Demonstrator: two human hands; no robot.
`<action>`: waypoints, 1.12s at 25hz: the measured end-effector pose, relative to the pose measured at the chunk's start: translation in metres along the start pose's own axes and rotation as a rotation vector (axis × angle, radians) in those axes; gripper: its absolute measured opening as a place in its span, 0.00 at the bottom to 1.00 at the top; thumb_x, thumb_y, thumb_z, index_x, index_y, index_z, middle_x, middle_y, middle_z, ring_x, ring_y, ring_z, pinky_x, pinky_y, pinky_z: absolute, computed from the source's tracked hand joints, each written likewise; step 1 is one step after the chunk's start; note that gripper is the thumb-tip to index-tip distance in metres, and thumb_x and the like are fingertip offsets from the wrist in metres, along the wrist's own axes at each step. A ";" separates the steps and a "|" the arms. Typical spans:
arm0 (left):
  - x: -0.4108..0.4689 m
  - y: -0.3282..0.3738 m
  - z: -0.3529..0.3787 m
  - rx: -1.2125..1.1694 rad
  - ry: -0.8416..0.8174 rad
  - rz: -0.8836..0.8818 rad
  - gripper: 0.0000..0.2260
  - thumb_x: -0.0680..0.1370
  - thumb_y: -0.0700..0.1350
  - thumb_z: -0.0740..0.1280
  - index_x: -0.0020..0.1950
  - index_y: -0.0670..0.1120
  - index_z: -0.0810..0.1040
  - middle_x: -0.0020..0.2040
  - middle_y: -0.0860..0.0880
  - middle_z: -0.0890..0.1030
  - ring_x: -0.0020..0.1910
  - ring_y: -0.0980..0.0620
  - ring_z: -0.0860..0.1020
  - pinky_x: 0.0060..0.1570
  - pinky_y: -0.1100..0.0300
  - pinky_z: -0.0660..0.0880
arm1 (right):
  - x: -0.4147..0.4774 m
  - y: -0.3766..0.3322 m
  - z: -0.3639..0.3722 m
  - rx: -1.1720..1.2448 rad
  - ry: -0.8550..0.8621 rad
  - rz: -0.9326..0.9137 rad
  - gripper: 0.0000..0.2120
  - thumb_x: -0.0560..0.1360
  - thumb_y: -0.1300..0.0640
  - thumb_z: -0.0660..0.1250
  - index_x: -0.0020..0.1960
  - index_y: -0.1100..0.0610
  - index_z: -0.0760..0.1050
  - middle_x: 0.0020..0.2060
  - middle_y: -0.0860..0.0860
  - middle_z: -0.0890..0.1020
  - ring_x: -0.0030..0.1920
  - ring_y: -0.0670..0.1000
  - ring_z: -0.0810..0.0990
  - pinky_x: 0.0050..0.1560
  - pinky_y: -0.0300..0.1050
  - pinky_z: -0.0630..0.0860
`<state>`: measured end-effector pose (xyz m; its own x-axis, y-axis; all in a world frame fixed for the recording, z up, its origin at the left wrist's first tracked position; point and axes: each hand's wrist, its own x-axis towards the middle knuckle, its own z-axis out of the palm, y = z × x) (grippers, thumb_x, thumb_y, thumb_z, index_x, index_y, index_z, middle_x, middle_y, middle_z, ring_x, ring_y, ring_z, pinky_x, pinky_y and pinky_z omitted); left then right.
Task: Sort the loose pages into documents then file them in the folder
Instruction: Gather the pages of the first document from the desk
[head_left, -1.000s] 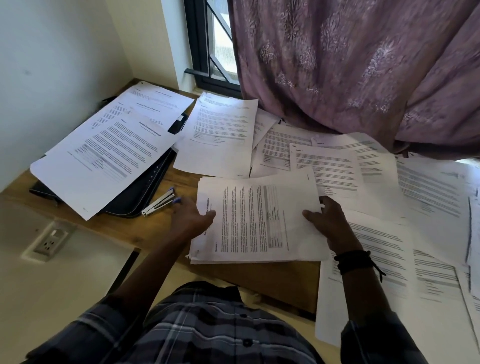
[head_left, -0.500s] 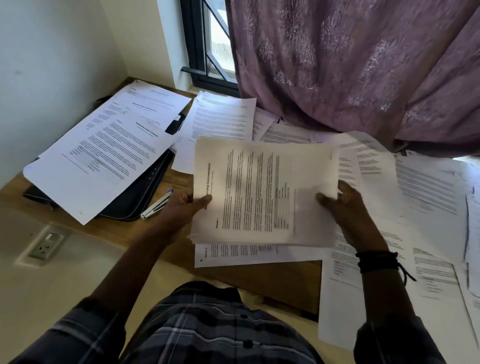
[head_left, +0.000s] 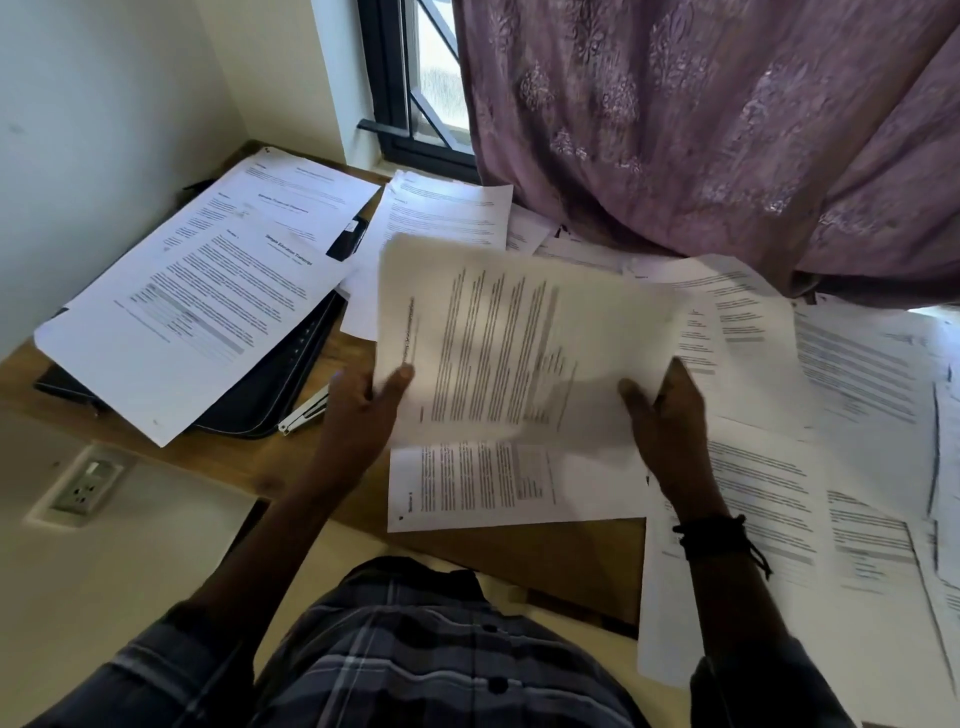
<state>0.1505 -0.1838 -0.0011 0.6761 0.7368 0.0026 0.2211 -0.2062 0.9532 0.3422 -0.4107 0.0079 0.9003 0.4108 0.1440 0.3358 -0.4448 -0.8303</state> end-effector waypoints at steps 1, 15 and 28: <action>0.003 0.007 -0.002 -0.066 0.016 0.026 0.06 0.82 0.43 0.62 0.57 0.44 0.74 0.48 0.54 0.82 0.43 0.58 0.84 0.37 0.66 0.80 | 0.003 -0.006 -0.003 0.027 0.053 -0.030 0.17 0.78 0.63 0.66 0.65 0.66 0.69 0.53 0.52 0.76 0.52 0.51 0.77 0.41 0.26 0.73; -0.012 -0.007 -0.004 0.006 0.062 -0.051 0.10 0.81 0.41 0.62 0.62 0.40 0.72 0.54 0.47 0.80 0.47 0.53 0.82 0.35 0.66 0.78 | -0.009 -0.009 0.016 0.036 -0.007 0.041 0.21 0.76 0.64 0.69 0.66 0.66 0.66 0.53 0.53 0.75 0.48 0.48 0.76 0.37 0.24 0.73; -0.052 -0.020 0.003 -0.168 -0.104 -0.590 0.13 0.78 0.41 0.68 0.61 0.48 0.72 0.52 0.47 0.82 0.48 0.49 0.82 0.43 0.52 0.79 | -0.019 0.033 0.033 -0.580 -0.302 0.243 0.33 0.72 0.48 0.73 0.71 0.57 0.65 0.69 0.61 0.62 0.70 0.63 0.59 0.66 0.57 0.64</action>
<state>0.1127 -0.2202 -0.0213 0.5405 0.6276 -0.5603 0.4699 0.3272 0.8198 0.3272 -0.4071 -0.0399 0.8805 0.4117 -0.2350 0.3042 -0.8710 -0.3859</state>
